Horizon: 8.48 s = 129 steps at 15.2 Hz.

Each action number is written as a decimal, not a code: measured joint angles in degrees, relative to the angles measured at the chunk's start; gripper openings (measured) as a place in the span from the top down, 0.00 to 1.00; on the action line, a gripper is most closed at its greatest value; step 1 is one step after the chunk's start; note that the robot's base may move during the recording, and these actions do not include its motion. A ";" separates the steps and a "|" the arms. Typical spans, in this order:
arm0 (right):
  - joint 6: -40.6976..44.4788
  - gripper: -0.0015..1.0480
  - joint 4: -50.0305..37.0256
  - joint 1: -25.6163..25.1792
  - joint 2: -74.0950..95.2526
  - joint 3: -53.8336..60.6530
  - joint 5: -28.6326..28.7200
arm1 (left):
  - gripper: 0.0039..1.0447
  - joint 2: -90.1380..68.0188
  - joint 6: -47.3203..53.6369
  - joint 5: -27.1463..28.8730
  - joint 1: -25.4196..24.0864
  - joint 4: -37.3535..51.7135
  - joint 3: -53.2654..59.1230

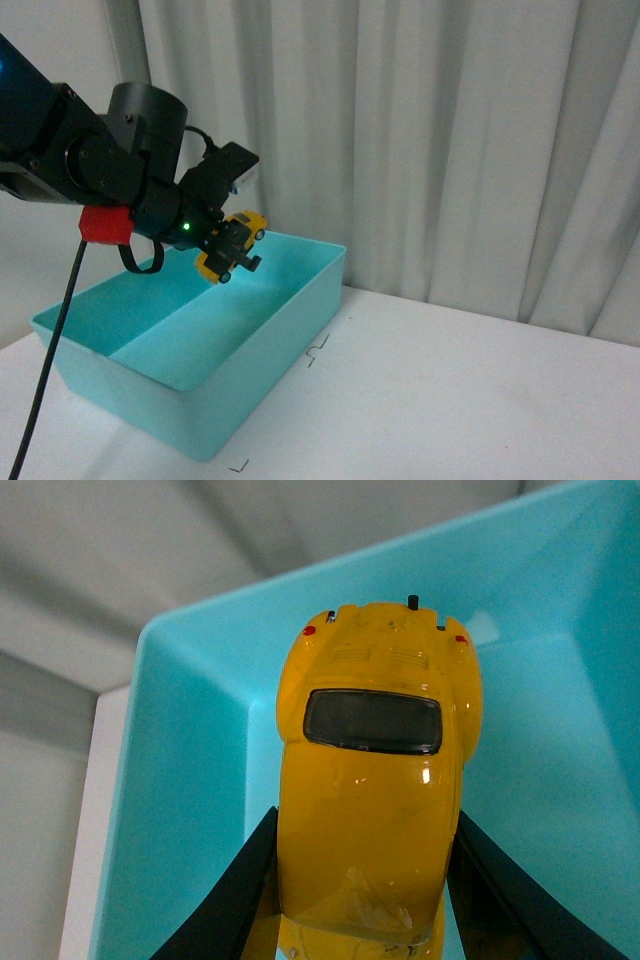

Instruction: Wind up and store yellow beetle toy

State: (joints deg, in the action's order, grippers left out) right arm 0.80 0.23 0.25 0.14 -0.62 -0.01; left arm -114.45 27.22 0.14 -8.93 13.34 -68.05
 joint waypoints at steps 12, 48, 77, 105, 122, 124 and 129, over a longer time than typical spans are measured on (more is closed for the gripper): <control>0.00 0.06 0.00 0.00 0.00 0.00 0.00 | 0.06 -7.69 0.15 4.46 -2.01 -5.57 -2.95; 0.00 0.06 -0.02 0.00 0.00 0.00 0.00 | 0.99 86.86 -26.99 -0.11 8.90 13.86 67.45; 0.00 0.06 -0.02 0.00 0.00 0.00 -0.02 | 0.14 114.12 -27.04 -0.11 8.90 -13.55 67.45; 0.00 0.06 -0.02 0.00 0.00 0.00 -0.02 | 0.06 114.12 -27.04 -0.11 8.90 -13.55 67.45; 0.00 0.06 0.02 0.00 0.00 0.00 0.00 | 0.06 114.12 -27.04 -0.11 8.90 -13.53 67.45; 0.00 0.06 0.02 0.00 0.00 0.00 -0.02 | 0.06 114.12 -27.04 -0.11 8.90 -13.53 67.45; 0.00 0.06 -0.09 0.00 0.00 0.00 -0.02 | 0.06 114.12 -27.04 -0.11 8.90 -13.46 67.45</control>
State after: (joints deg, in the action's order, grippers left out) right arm 0.80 0.14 0.25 0.14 -0.62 -0.03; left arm -0.34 0.19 0.03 -0.03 -0.12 -0.60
